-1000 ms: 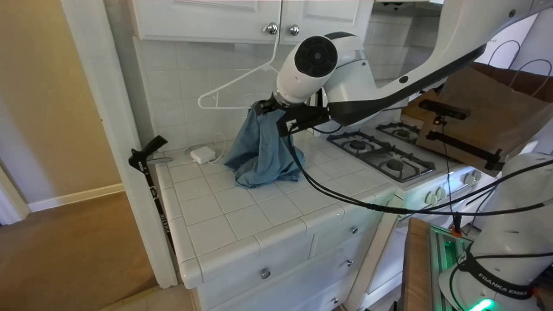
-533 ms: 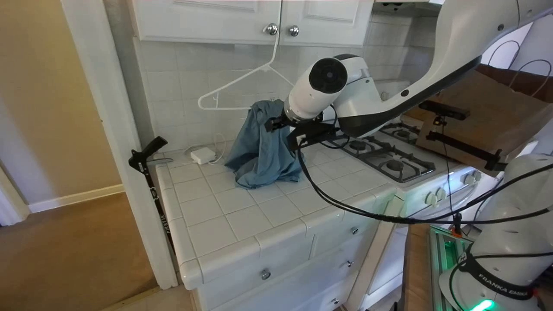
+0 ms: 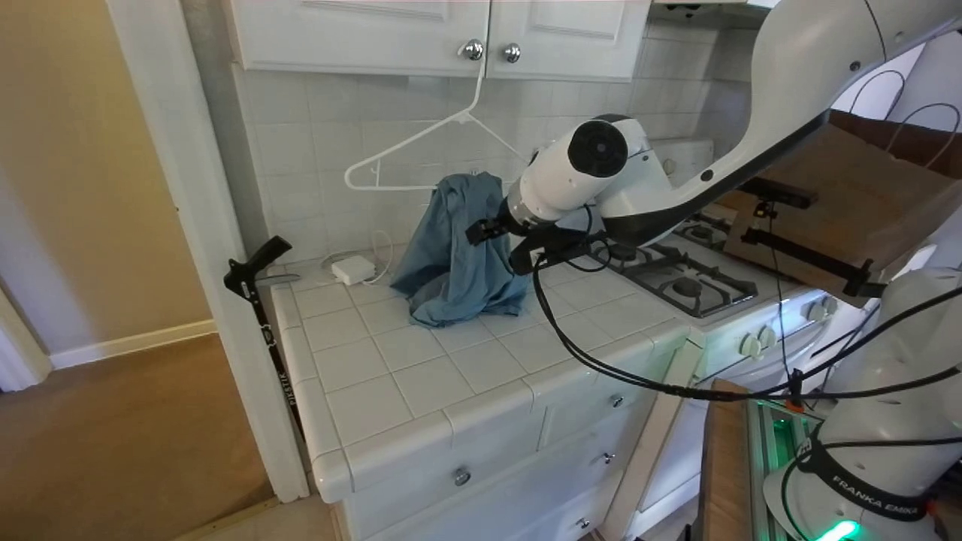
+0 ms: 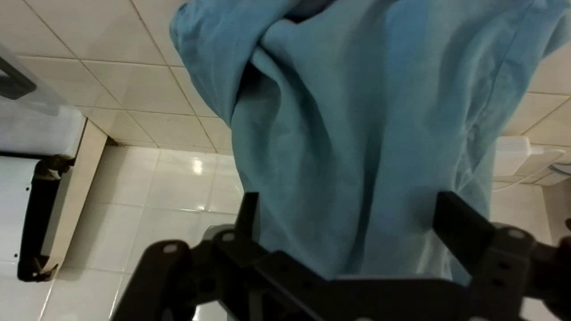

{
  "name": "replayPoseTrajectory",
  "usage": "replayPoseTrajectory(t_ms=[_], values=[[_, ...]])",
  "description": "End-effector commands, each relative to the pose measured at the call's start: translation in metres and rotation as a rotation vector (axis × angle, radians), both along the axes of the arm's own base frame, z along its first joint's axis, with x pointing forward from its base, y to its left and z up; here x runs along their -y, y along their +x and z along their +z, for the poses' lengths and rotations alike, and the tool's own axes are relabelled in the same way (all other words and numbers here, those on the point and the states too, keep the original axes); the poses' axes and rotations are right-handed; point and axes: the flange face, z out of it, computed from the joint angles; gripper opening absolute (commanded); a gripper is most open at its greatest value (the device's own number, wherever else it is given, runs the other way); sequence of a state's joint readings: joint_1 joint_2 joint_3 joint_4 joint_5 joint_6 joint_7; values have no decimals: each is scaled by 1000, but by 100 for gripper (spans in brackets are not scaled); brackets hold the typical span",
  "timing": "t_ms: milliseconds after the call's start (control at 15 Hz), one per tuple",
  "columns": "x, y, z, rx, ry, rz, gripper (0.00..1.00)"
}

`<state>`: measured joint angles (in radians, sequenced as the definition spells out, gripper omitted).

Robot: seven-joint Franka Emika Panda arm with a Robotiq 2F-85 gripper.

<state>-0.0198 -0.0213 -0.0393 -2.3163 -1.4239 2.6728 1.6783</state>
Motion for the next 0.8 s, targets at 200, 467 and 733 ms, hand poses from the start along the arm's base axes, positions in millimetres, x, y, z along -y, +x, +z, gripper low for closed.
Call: replayPoseTrajectory(t_ms=[200, 467, 733], values=[[16, -9, -30, 15, 57, 75, 100], [29, -9, -52, 5, 63, 99, 74], [35, -4, -68, 1, 60, 147, 44]])
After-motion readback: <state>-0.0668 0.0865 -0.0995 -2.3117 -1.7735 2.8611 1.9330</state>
